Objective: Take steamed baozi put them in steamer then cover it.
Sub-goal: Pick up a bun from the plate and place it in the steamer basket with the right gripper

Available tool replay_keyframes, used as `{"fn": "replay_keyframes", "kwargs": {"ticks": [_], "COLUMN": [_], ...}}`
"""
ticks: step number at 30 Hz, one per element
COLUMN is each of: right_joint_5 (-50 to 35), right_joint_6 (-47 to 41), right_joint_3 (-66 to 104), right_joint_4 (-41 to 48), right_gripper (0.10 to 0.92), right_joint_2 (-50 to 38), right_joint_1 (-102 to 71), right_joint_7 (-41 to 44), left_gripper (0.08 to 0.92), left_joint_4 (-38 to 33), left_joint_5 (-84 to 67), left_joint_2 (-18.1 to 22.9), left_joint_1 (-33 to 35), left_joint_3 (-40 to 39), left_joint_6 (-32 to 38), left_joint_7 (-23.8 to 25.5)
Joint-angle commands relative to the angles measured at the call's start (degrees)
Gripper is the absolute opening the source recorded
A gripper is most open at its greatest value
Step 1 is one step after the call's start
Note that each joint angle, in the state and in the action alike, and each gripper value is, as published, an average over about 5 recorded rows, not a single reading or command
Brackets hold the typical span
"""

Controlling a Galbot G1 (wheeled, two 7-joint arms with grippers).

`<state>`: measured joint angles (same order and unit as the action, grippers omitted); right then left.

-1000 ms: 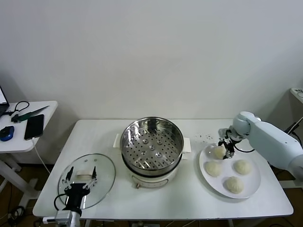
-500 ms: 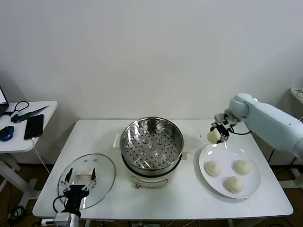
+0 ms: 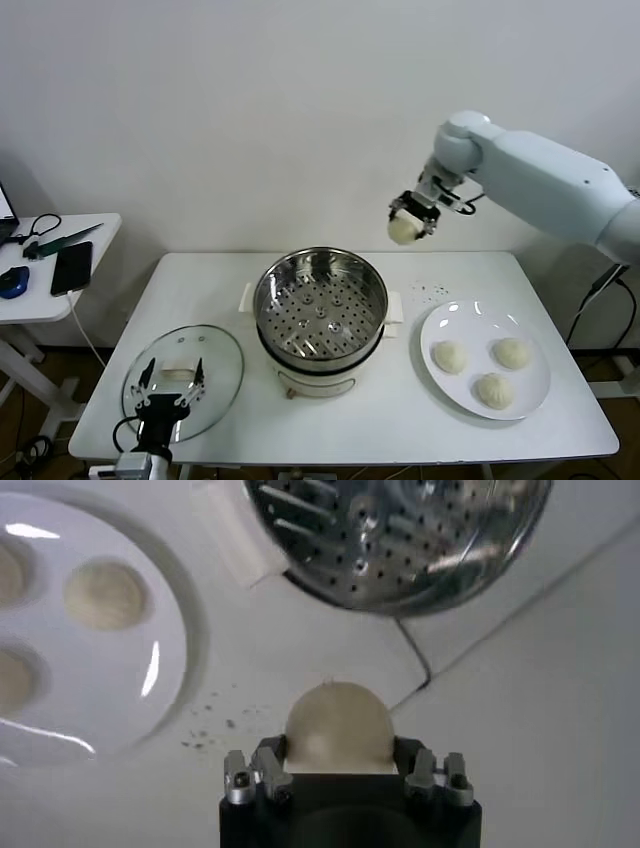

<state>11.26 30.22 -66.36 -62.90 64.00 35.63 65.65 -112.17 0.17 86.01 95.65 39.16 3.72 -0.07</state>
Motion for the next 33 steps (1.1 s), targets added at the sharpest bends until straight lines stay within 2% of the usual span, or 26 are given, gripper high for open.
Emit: {"fn": "replay_keyframes", "kwargs": {"ticks": [1,8,18,25,33], "right_joint_5": [5.7,13.9,9.2,9.0,17.8], "right_joint_6": [8.3,11.0,6.9,6.5,8.9], "right_joint_3": [-1.4,0.9,-2.2,-4.3,-1.3], "right_joint_4": [-3.6,-3.2,0.0,1.8,5.1], "right_gripper": [0.687,0.691,0.696,0.696,0.7], "right_joint_2": [8.2,12.6,15.1,15.3,16.4], "right_joint_1": [3.7,-3.0,-9.6,-10.8,-12.8], "right_joint_7": [-0.5,-2.3,-1.1,-0.8,-2.3], "left_gripper": [0.823,0.823,0.823,0.823,0.823], "left_joint_4": [-0.1,-0.1,-0.3,0.1,0.3], "left_joint_5": [0.0,-0.2,-0.3,-0.3,-0.4], "left_joint_2": [-0.2,-0.4,-0.7,-0.7,-0.8], "left_joint_1": [0.1,0.9,1.4,1.3,1.5], "left_joint_3": [0.0,0.2,0.4,0.3,0.1], "left_joint_6": [0.0,0.1,0.1,0.2,0.4], "left_joint_7": [0.0,0.1,0.1,0.2,0.2]}}
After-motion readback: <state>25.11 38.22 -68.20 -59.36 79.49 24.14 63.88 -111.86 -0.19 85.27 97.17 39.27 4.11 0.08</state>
